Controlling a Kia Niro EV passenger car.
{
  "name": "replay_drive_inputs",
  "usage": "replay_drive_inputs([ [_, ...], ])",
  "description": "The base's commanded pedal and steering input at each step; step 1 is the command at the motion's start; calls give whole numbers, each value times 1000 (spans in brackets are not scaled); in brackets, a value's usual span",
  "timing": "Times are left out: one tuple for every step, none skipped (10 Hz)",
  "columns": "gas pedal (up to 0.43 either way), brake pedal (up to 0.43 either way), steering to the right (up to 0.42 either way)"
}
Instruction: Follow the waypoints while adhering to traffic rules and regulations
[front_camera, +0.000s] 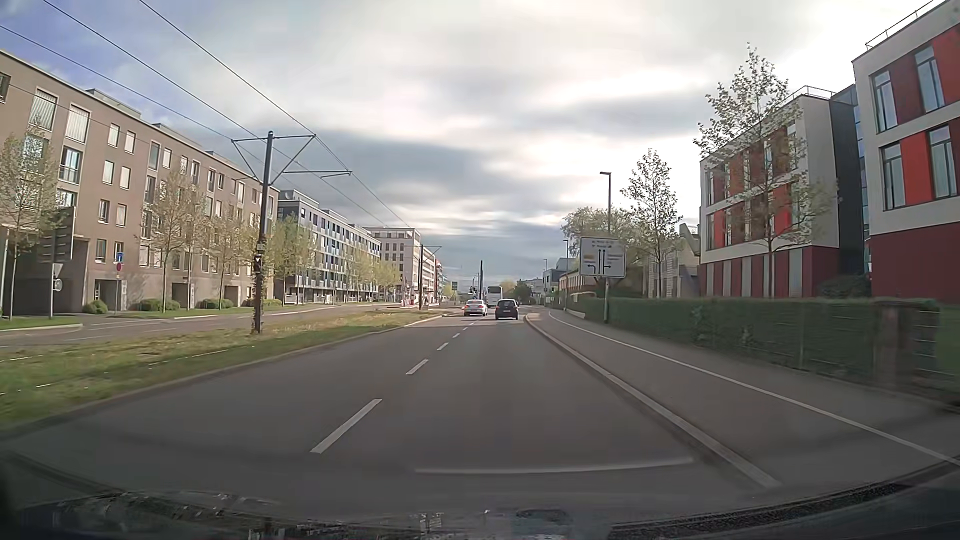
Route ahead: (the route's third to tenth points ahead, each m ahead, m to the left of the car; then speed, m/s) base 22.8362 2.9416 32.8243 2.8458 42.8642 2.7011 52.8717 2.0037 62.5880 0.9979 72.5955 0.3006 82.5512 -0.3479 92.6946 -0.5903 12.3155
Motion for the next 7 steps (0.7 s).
replay_drive_inputs([
  [59,0,4],
  [59,0,4],
  [59,0,4],
  [59,0,4],
  [59,0,4],
  [59,0,4],
  [59,0,4],
])
